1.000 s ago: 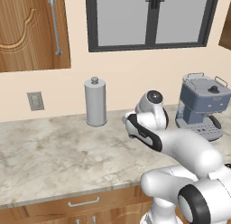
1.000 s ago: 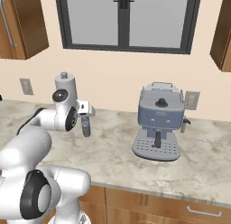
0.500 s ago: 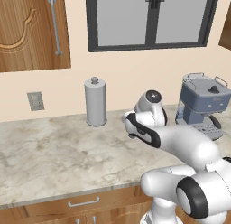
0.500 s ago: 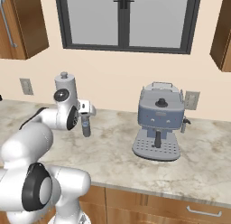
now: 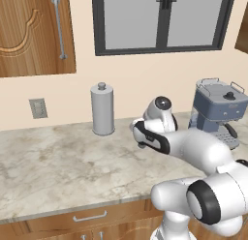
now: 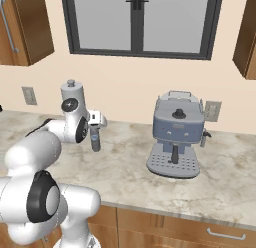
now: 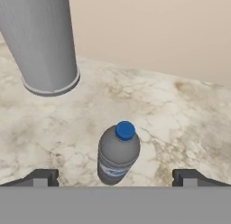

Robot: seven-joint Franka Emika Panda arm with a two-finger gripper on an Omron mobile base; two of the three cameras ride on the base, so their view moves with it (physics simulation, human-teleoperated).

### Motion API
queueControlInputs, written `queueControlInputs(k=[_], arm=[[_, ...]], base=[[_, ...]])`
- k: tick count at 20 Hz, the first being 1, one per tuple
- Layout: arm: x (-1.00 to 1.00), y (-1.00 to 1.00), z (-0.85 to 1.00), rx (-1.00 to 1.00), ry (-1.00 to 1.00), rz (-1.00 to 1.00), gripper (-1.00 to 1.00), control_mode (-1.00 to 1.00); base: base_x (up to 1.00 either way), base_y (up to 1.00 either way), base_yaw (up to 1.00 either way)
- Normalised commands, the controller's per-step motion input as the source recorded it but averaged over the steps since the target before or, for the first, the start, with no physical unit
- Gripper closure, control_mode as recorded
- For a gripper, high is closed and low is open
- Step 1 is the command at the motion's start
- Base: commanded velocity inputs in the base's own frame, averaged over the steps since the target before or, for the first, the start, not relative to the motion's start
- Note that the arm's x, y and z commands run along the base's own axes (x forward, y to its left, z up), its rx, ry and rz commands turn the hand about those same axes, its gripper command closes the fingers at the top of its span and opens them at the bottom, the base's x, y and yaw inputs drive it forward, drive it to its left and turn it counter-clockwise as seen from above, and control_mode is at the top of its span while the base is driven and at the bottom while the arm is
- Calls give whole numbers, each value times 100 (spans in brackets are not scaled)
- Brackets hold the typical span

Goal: Move the drinks to the dining counter.

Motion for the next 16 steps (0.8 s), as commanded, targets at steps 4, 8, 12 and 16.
queueControlInputs(k=[4, 8, 12, 16], arm=[[10, 0, -4, 0, 0, 0, -100, -100], [13, 0, -4, 0, 0, 0, -100, -100], [13, 0, -8, -2, -1, 0, -100, -100], [14, 0, -8, -2, -1, 0, -100, -100]], base=[[0, 0, 0], [0, 0, 0], [0, 0, 0], [0, 0, 0]])
